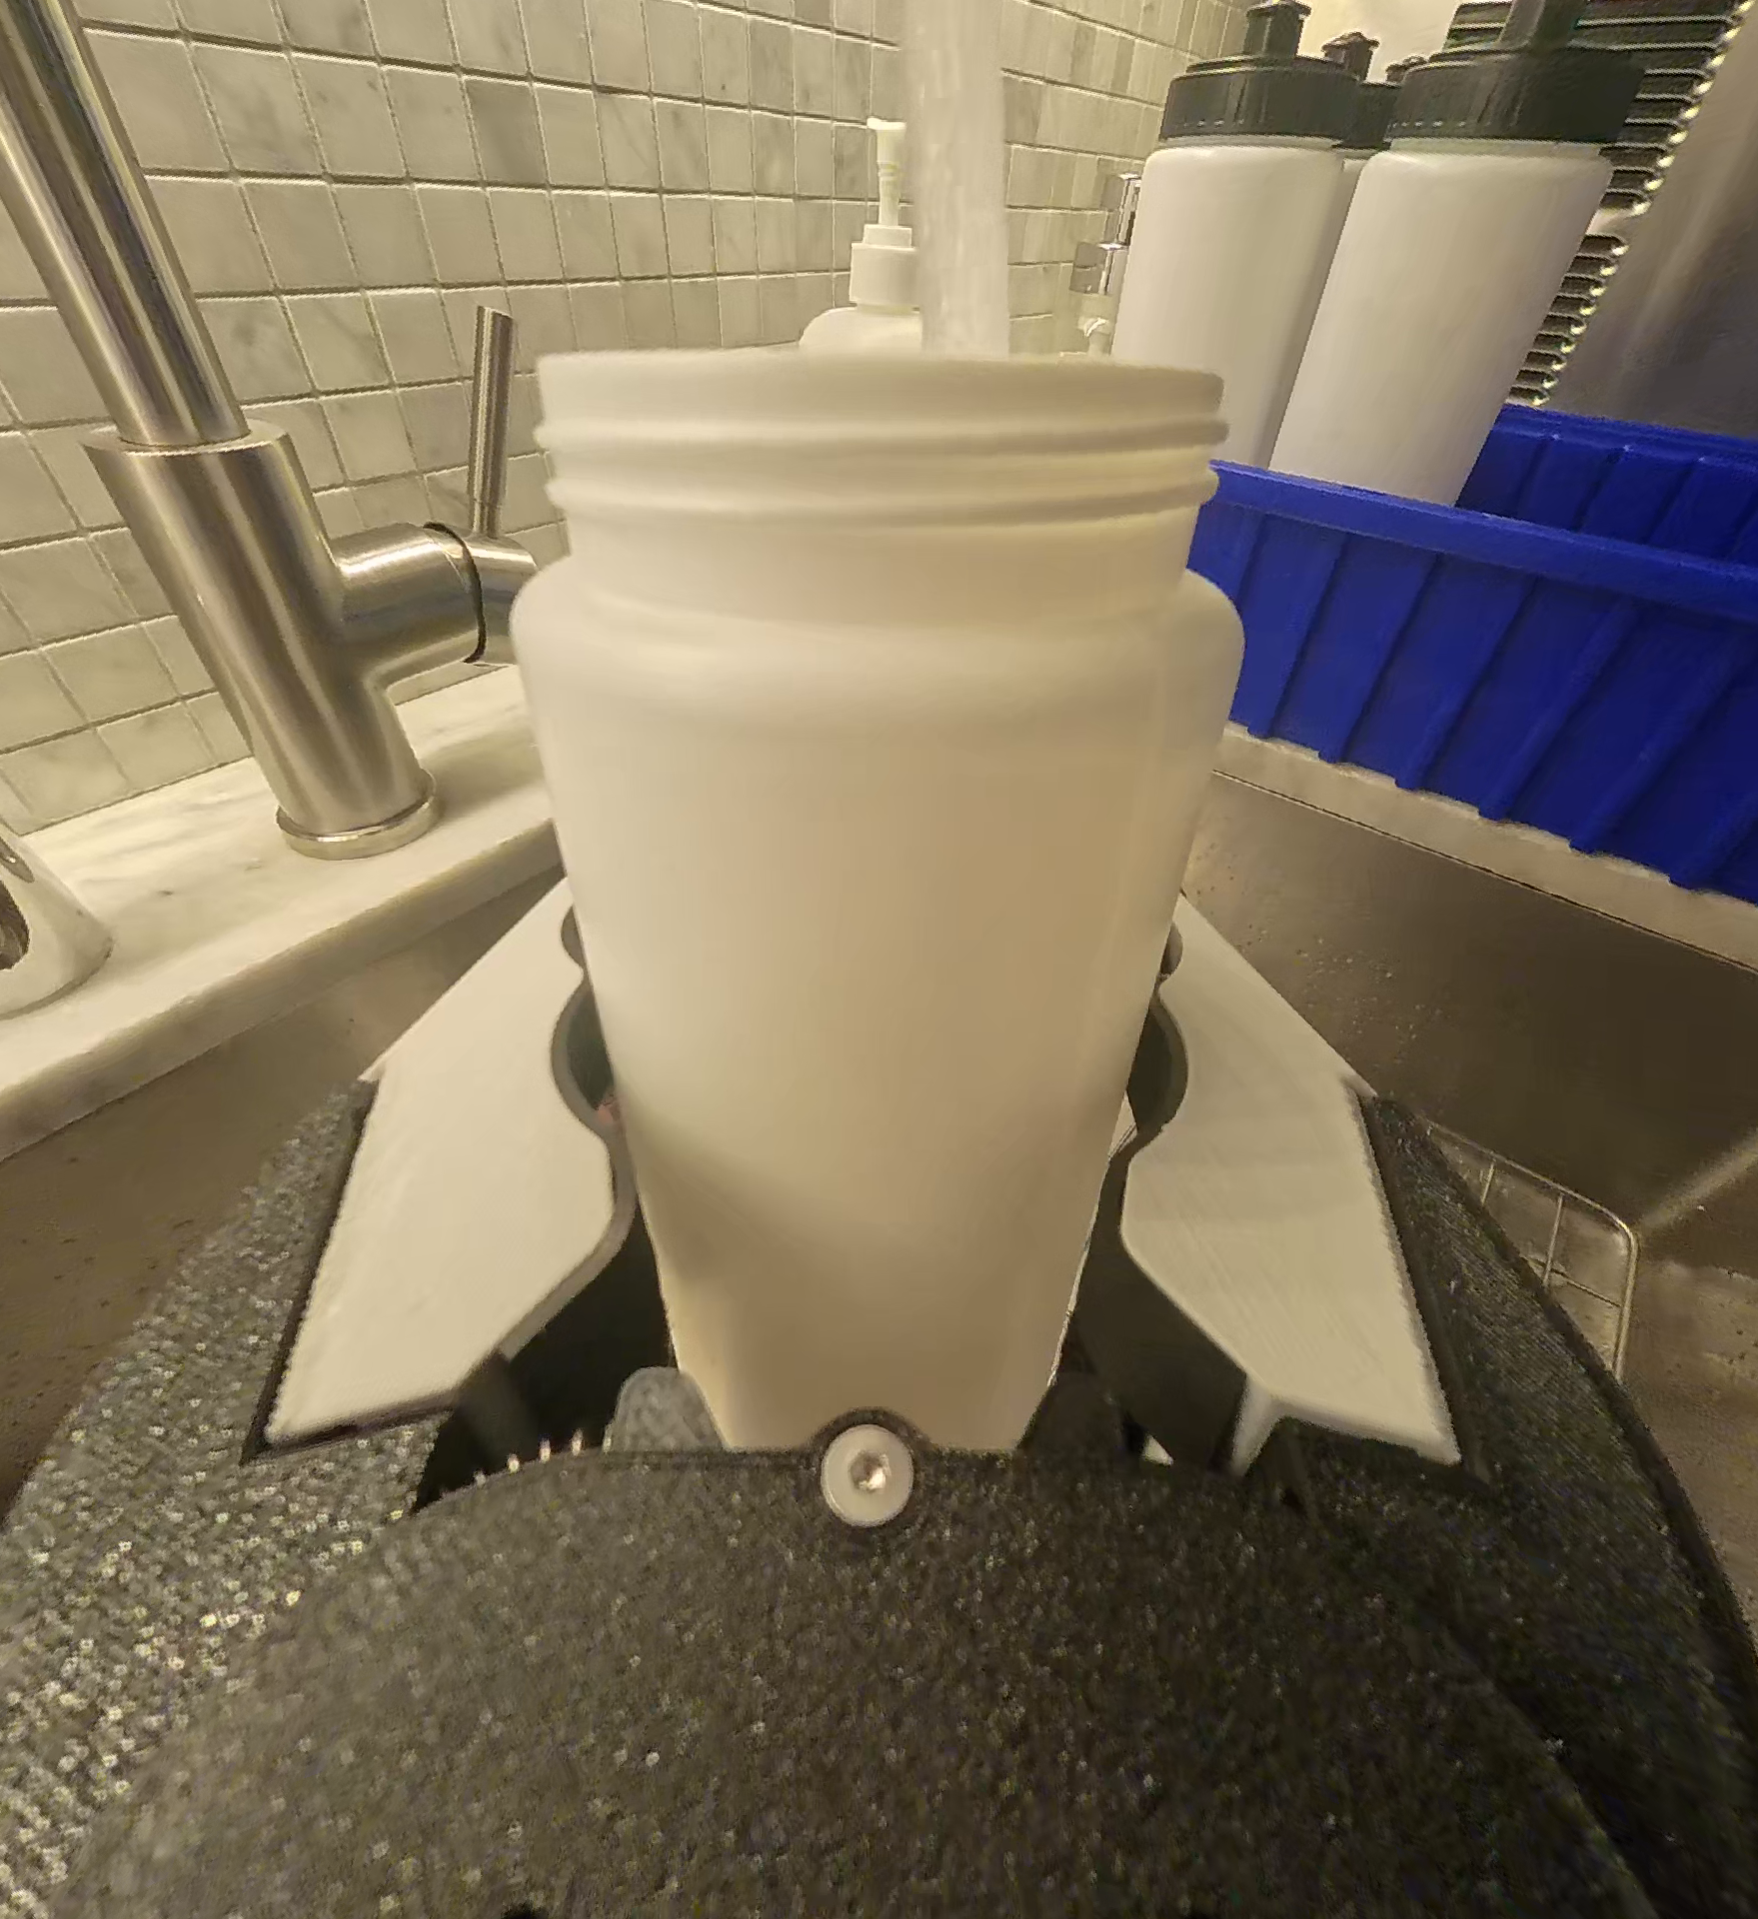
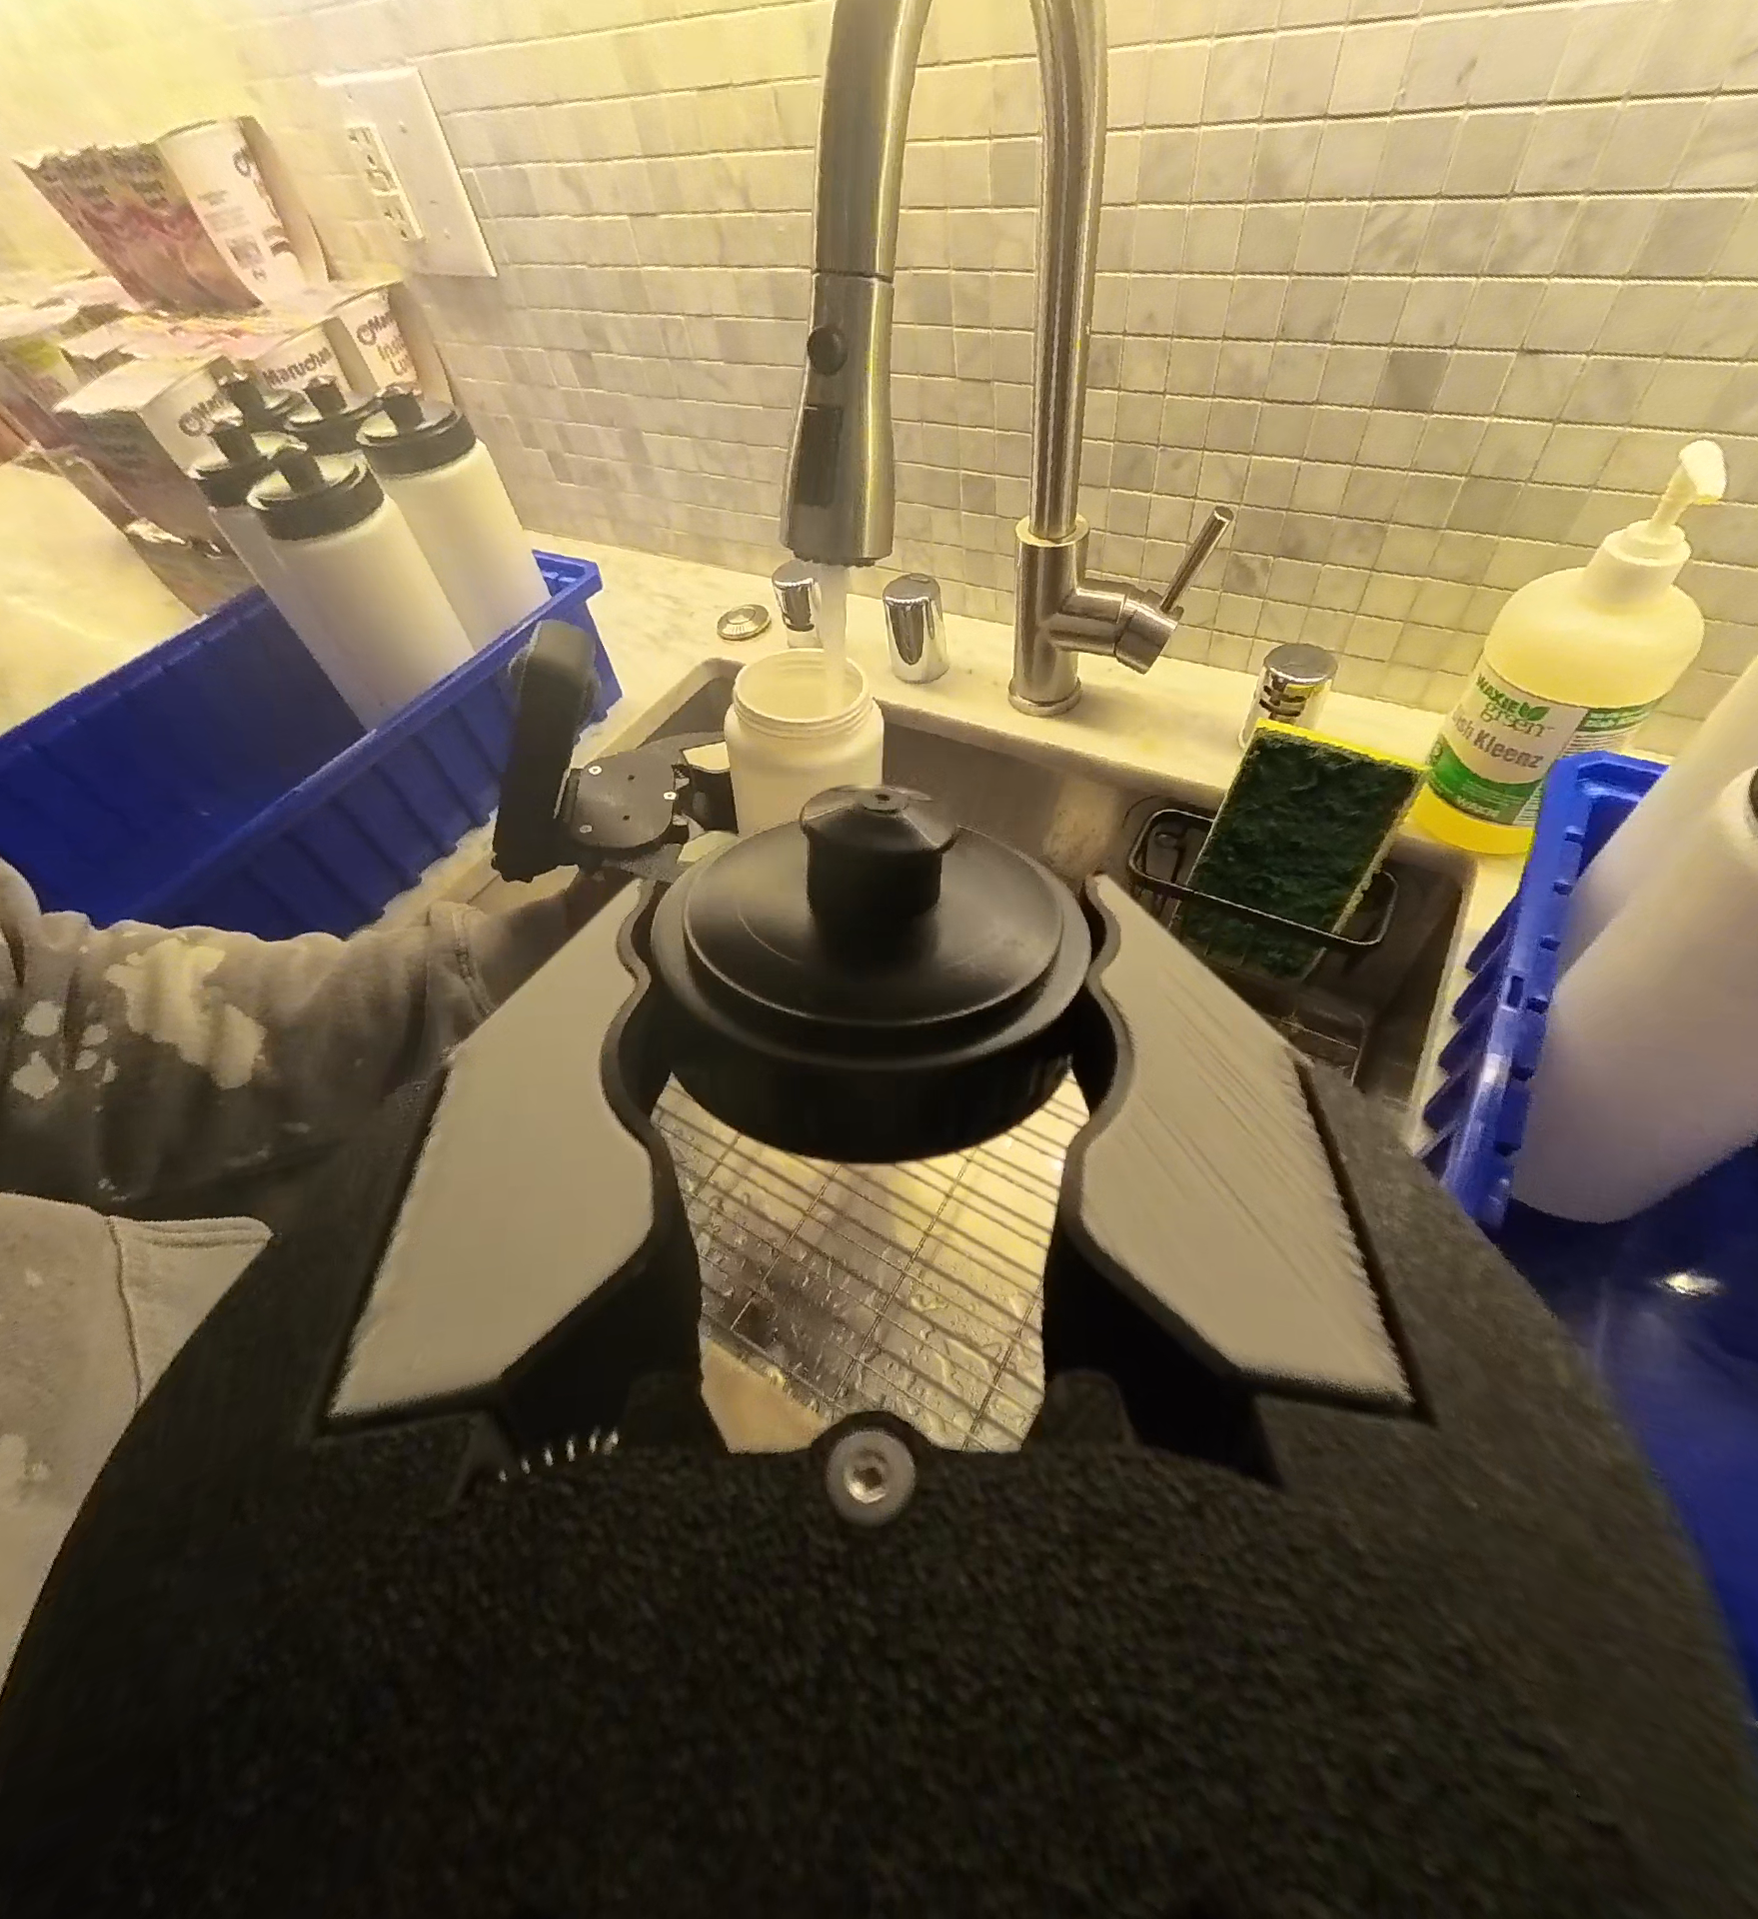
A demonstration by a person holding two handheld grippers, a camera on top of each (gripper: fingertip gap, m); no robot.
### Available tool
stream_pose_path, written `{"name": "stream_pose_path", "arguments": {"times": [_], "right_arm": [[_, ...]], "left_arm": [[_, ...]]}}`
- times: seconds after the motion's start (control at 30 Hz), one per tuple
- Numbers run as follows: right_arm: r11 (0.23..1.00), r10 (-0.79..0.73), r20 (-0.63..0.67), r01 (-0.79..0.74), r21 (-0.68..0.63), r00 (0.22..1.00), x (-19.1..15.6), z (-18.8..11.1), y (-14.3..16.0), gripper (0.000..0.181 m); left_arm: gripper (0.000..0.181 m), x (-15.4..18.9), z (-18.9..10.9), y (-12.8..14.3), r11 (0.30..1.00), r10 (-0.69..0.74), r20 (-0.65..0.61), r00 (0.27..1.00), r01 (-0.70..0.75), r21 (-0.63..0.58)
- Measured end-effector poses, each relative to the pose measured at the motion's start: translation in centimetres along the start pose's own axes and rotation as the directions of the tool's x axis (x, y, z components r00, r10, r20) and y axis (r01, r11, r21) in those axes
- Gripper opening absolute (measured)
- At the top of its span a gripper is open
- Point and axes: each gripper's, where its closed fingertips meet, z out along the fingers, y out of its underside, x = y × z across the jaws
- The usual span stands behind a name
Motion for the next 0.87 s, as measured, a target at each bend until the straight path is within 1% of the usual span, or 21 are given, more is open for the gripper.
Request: {"name": "stream_pose_path", "arguments": {"times": [0.3, 0.87], "right_arm": [[0.999, -0.033, 0.003, 0.033, -0.011, 0.999, -0.7, -0.6, 0.5, 0.078], [1.000, -0.023, -0.007, 0.023, 0.007, 1.000, -1.2, -1.8, 1.2, 0.078]], "left_arm": [[0.101, 0.1, -0.2, 0.1, 1.000, -0.016, -0.008, 1.000, 0.016, -0.006], [0.102, 1.0, 0.0, 0.2, 0.999, -0.020, -0.030, 0.999, 0.019, -0.032]]}}
